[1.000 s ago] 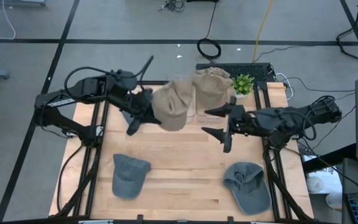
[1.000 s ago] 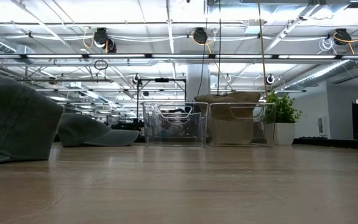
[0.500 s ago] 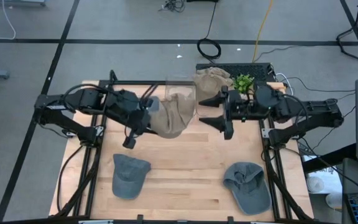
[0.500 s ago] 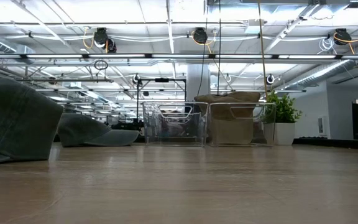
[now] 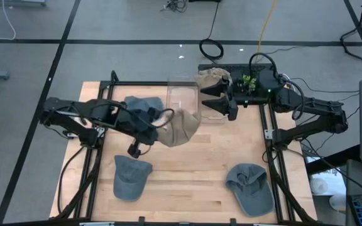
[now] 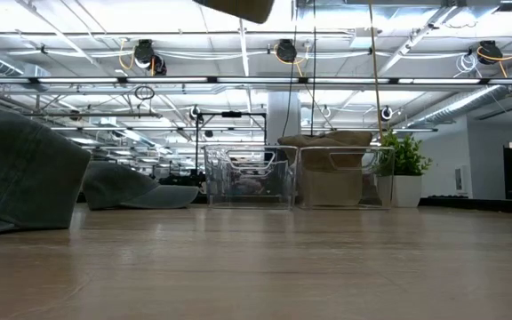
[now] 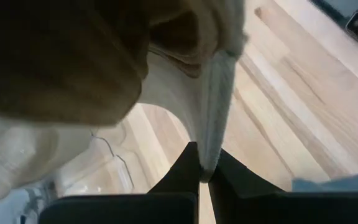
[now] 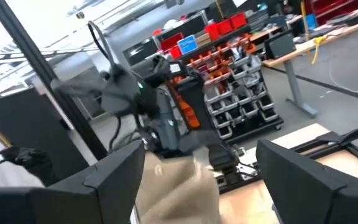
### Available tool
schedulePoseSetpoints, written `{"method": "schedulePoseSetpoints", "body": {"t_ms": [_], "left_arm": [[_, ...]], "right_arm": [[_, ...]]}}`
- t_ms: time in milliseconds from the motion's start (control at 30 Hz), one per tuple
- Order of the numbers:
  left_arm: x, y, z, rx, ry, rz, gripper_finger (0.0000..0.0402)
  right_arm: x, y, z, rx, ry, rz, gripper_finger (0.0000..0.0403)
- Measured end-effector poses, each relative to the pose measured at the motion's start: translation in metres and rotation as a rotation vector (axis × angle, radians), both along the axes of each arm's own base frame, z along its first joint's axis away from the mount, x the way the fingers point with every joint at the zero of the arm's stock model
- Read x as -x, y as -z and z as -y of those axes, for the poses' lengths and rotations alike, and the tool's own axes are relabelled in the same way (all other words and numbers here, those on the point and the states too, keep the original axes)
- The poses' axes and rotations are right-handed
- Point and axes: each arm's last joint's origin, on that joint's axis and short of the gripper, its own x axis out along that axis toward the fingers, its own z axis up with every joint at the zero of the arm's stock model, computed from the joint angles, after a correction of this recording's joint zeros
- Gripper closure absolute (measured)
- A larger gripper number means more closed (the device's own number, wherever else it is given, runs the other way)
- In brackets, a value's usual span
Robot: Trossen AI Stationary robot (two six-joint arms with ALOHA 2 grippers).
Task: Pick & Place hat
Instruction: Put the brown cap into the right transparent bin
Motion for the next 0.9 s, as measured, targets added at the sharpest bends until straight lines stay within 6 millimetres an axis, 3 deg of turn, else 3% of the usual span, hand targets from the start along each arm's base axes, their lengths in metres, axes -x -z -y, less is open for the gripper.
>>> {"method": "schedulePoseSetpoints", "body": {"t_ms": [233,533,900], "left_arm": [[-0.023,0.013,0.004,-0.012,0.007,-0.120,0.0392],[-0.049,-0.008,0.008,-0.034,0.038,-0.127,0.0392],[-0.073,-0.008,0.013,0.000,0.087,-0.199,0.0392]], "right_arm": [[-0.005,0.007,0.014,-0.014,-0.097,-0.045,0.0109],[-0.018,0.027,0.020,0.026,-0.212,-0.165,0.0110],[-0.022,0.043,0.017,-0.031,-0.346,-0.291,0.0110]]}}
